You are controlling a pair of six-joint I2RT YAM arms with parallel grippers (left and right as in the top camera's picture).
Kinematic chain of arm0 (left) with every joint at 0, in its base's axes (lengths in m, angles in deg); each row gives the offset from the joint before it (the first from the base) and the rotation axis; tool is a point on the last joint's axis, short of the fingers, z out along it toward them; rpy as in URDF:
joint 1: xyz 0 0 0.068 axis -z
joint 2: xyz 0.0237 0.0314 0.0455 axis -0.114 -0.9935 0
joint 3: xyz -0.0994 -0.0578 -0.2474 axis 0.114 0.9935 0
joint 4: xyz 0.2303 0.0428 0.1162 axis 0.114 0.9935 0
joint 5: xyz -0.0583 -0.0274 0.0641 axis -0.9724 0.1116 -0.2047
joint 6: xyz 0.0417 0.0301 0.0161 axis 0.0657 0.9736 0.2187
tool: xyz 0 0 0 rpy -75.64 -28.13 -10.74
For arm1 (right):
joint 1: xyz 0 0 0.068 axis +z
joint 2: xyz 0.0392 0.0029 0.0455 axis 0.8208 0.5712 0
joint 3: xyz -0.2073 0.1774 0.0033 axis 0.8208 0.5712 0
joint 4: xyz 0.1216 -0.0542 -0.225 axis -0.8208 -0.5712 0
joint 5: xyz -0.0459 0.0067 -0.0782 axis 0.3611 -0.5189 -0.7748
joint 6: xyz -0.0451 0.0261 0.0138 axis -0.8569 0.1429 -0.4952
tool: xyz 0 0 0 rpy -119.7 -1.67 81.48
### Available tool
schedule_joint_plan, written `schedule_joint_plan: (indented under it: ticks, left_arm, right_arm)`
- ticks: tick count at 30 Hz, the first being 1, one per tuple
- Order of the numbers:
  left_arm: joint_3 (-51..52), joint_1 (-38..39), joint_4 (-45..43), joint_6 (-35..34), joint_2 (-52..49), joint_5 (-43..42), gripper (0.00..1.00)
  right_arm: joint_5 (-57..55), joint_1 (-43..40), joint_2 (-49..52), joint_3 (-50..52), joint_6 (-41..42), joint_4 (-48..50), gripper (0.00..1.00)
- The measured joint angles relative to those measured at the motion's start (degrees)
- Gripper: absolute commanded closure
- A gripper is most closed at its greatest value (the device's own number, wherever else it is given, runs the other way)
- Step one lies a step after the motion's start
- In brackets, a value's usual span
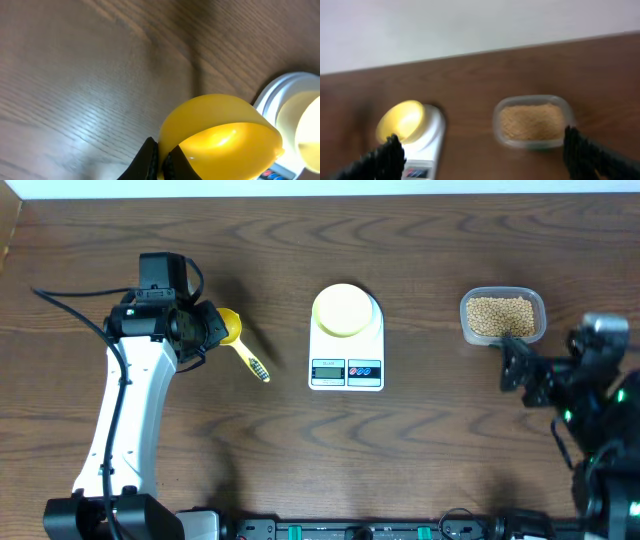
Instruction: Scoop item into bowl and weigh 50g on scale
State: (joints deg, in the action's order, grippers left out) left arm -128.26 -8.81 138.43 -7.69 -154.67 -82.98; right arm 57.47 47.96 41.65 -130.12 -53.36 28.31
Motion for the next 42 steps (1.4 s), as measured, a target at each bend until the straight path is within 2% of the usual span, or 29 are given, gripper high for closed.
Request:
schedule_joint_plan:
  ticks: [8,15,18,20,25,37,42]
  left_arm:
    - [0.00,0.02,3.39,-14.21,0.00,-0.04,0.93]
    - [0.00,0.02,6.58,-26.45,0.00,-0.70,0.92]
    - [0.00,0.02,6.56,-29.14,0.00,-3.34,0.93]
    - [0.00,0.02,6.56,-30.82,0.00,-5.22,0.93]
    - [0.00,0.02,6.56,-35.26,0.00,-8.94,0.93]
    - [0.00,0.11,6.56,-46.69,0.00,-22.18,0.93]
    - [0.00,1.55,6.23,-49.79,0.00,-24.72,0.93]
  right_arm:
    - [20.85,0.00,14.23,-4.00,13.33,9.92,0.01]
    - [26.86,0.42,21.73,-4.04,31.17,12.61,0.01]
    - [28.81,1.75,24.59,-4.04,35.34,13.86,0.01]
    - [29.99,2.99,25.99,-4.04,36.89,15.26,0.01]
    - [31.74,7.80,28.39,-4.07,38.62,19.54,0.10]
    - [26.84,19.69,31.74,-4.07,40.26,22.71,0.12]
    - [24.30,23.71,33.42,-4.07,42.49,24.33,0.14]
